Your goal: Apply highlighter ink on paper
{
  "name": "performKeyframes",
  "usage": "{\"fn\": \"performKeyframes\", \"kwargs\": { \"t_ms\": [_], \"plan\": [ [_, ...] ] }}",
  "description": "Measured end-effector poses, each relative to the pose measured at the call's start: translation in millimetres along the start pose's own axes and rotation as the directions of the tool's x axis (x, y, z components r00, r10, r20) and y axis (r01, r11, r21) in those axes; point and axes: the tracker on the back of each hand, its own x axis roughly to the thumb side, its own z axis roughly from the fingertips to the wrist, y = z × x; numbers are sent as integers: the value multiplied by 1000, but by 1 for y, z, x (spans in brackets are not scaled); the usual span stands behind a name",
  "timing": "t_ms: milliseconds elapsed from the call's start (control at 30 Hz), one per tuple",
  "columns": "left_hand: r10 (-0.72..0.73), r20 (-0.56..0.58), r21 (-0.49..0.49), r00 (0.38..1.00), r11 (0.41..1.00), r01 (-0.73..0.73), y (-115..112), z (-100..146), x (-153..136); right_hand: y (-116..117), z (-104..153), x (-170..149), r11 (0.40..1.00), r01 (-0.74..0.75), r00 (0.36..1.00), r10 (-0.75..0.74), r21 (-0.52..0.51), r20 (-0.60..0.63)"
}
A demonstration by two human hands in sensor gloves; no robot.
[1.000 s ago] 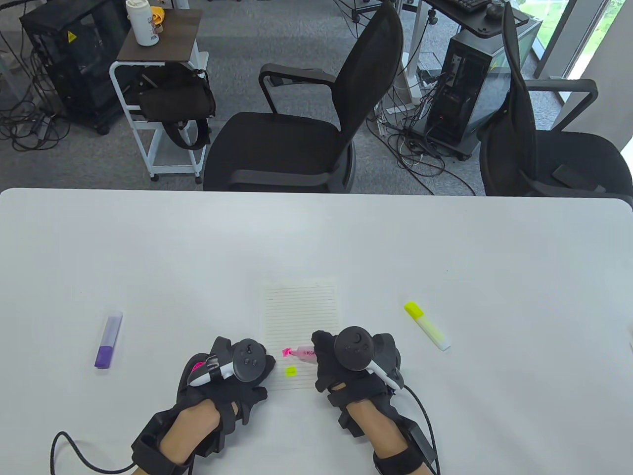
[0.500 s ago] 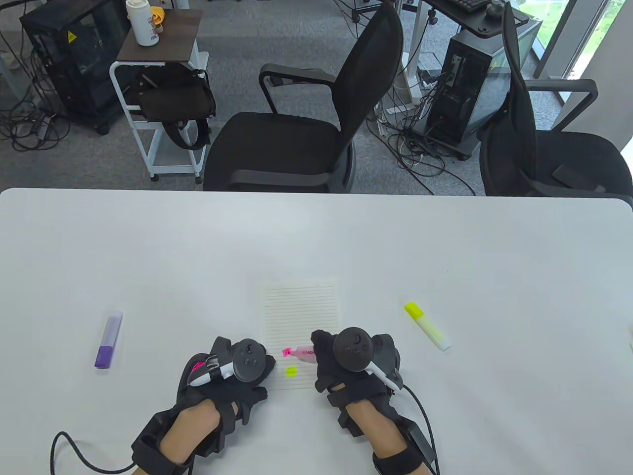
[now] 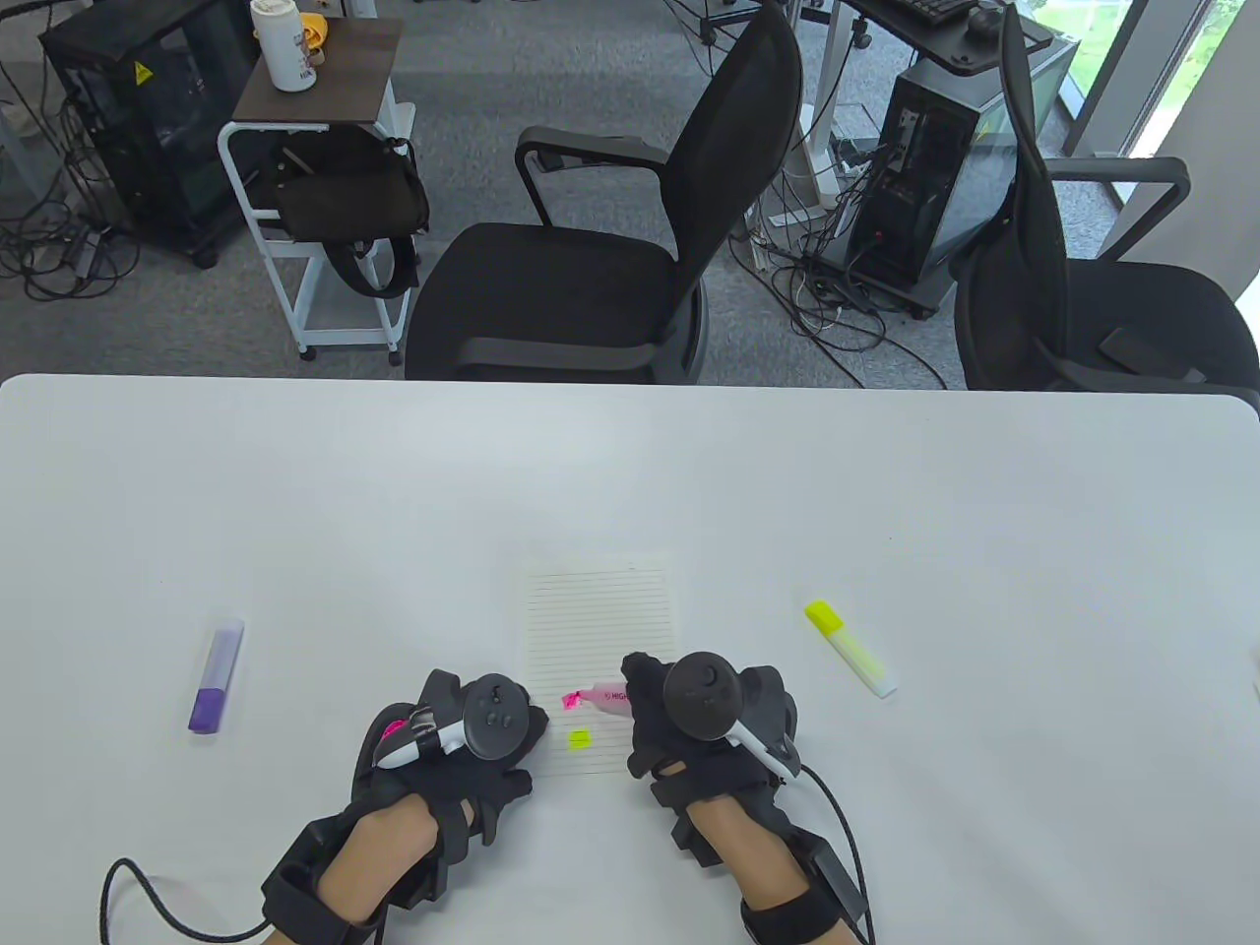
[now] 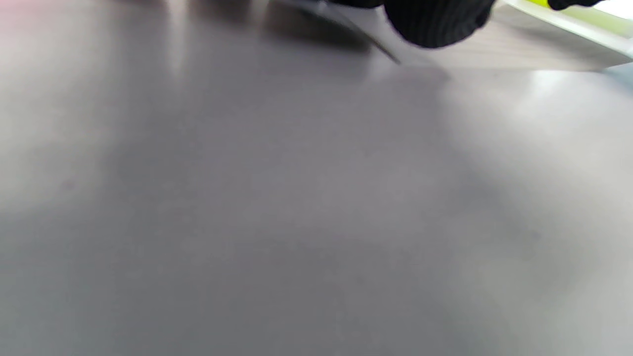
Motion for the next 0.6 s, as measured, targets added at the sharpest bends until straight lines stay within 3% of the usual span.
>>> {"fn": "performKeyframes", "kwargs": {
  "t_ms": [100, 267, 600],
  "plan": [
    [0, 0, 0, 1000, 1000, 0, 0, 0, 0, -2, 0, 0, 999, 27, 1000, -27, 35, -3],
    [-1, 0, 0, 1000, 1000, 1, 0, 0, 0, 0, -1, 0, 1000, 2, 1000, -2, -17, -2],
    [-1, -1, -1, 1000, 1000, 1, 0, 0, 0, -4, 2, 1, 1000, 5, 1000, -5, 5, 1]
  ]
}}
